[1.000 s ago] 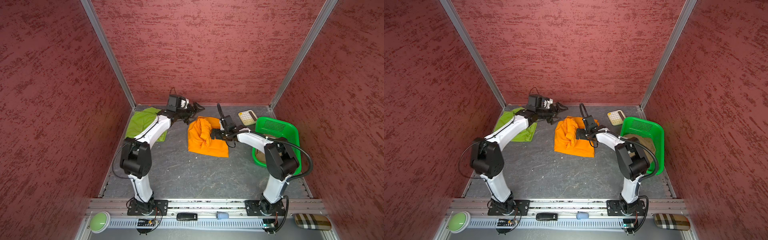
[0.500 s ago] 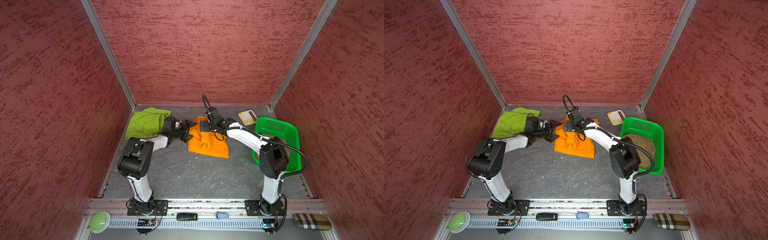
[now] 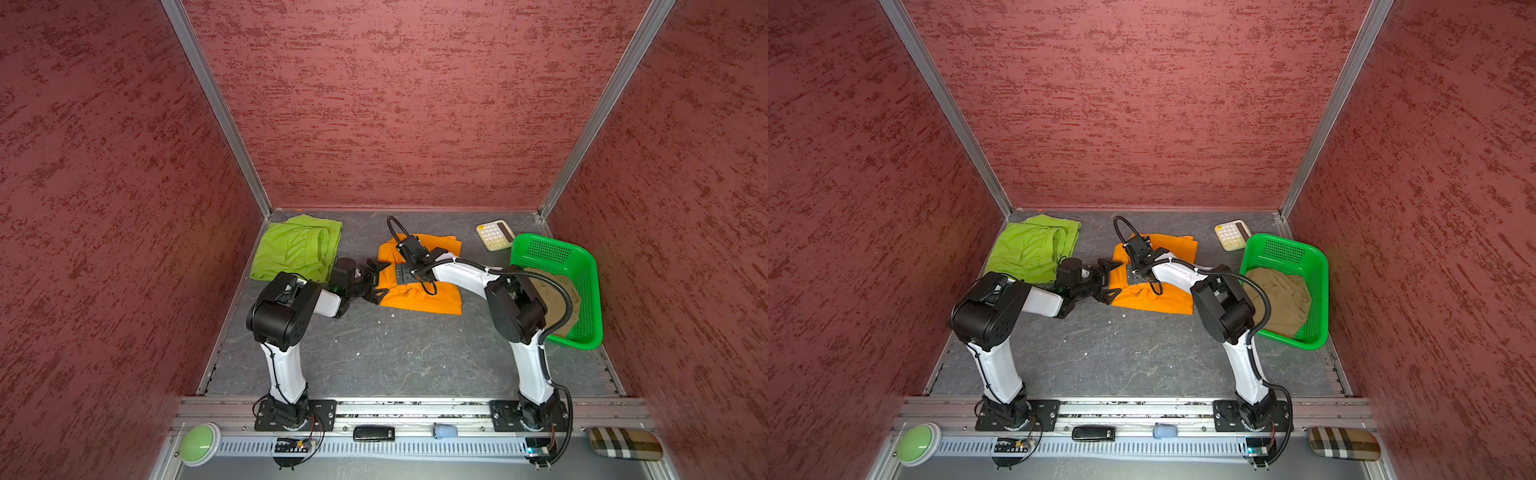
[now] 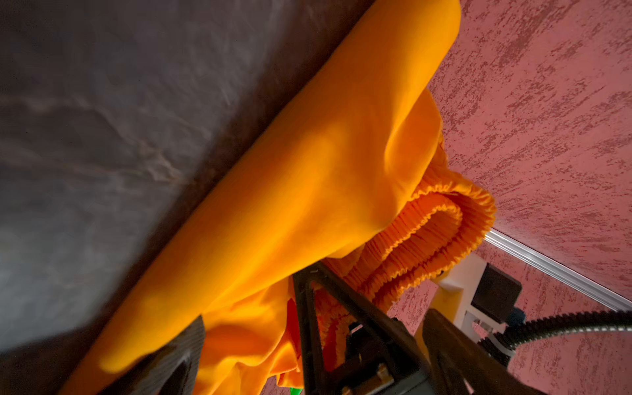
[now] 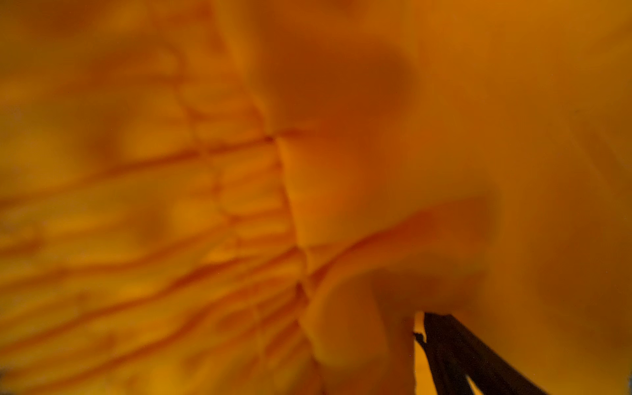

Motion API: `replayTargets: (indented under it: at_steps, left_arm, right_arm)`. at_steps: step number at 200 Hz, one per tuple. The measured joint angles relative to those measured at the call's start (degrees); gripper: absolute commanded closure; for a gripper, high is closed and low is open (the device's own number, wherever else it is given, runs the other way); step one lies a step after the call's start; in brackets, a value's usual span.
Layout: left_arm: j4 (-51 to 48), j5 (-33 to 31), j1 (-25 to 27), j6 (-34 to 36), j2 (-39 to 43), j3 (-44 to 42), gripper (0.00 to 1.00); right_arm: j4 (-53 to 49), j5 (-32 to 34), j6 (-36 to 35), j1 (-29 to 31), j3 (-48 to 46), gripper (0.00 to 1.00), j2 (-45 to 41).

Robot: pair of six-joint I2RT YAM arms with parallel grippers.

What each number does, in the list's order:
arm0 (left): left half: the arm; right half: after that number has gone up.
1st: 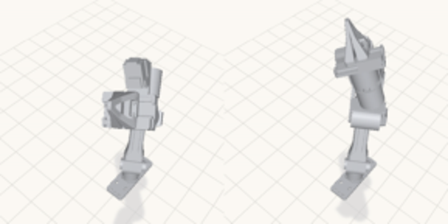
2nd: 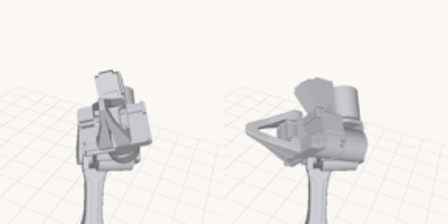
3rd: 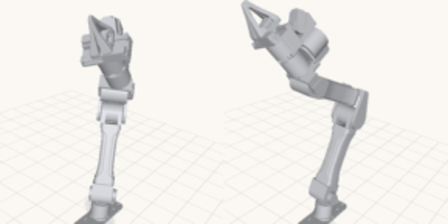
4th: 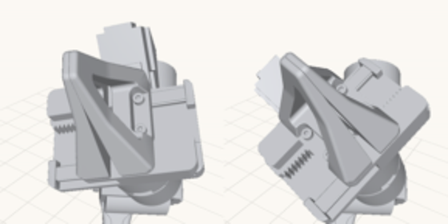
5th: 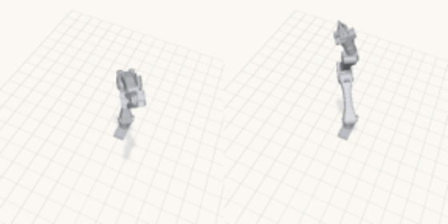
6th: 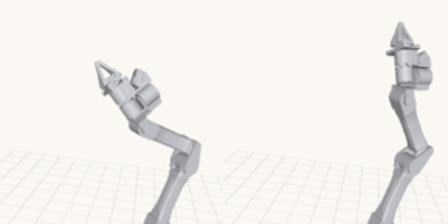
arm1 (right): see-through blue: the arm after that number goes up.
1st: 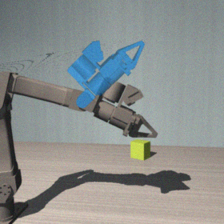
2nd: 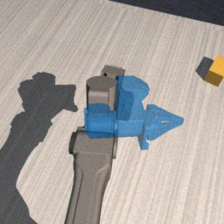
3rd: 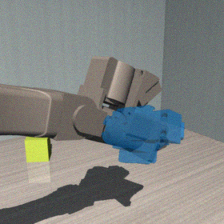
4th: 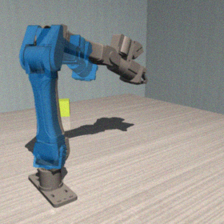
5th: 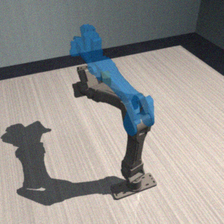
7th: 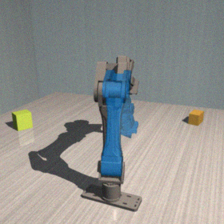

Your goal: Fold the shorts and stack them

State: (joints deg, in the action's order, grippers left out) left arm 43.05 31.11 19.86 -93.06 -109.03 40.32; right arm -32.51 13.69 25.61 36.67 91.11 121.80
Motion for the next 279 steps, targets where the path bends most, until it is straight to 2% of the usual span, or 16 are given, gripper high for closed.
replayTargets:
  at_steps: [36,91,118,159,183,207,237,279]
  left_arm:
    - [2.1,-0.1,0.5,-0.1,-0.9,-0.1,0.0]
    - [2.2,-0.2,0.6,0.1,-0.9,-0.2,0.01]
    - [0.8,-0.2,0.9,1.6,-0.8,0.8,0.01]
    - [-5.4,-0.2,2.6,4.8,0.2,4.6,0.01]
    - [-6.0,-1.1,2.8,4.9,3.7,3.4,0.01]
    - [-5.7,-1.6,2.7,4.9,6.4,3.0,0.01]
    - [-4.4,-1.8,3.6,4.5,4.6,3.2,0.01]
    - [-3.9,-2.0,5.6,4.4,0.0,2.7,0.0]
  right_arm:
    - [0.6,1.2,-1.4,-4.2,-5.0,0.01,-4.6]
    - [0.7,4.5,-3.7,-16.0,-16.9,0.01,-16.2]
    - [0.8,4.0,-3.4,-16.3,-16.1,0.01,-20.6]
    - [7.2,-6.8,2.5,-11.5,-12.2,0.01,-21.4]
    - [13.0,-15.6,7.3,-9.4,-11.6,0.01,-18.4]
    - [16.0,-21.1,10.1,-9.3,-12.0,0.01,-14.1]
    - [17.6,-24.9,11.3,-10.9,-15.0,0.01,-11.6]
    - [19.2,-25.6,9.4,-13.7,-23.9,0.01,-12.8]
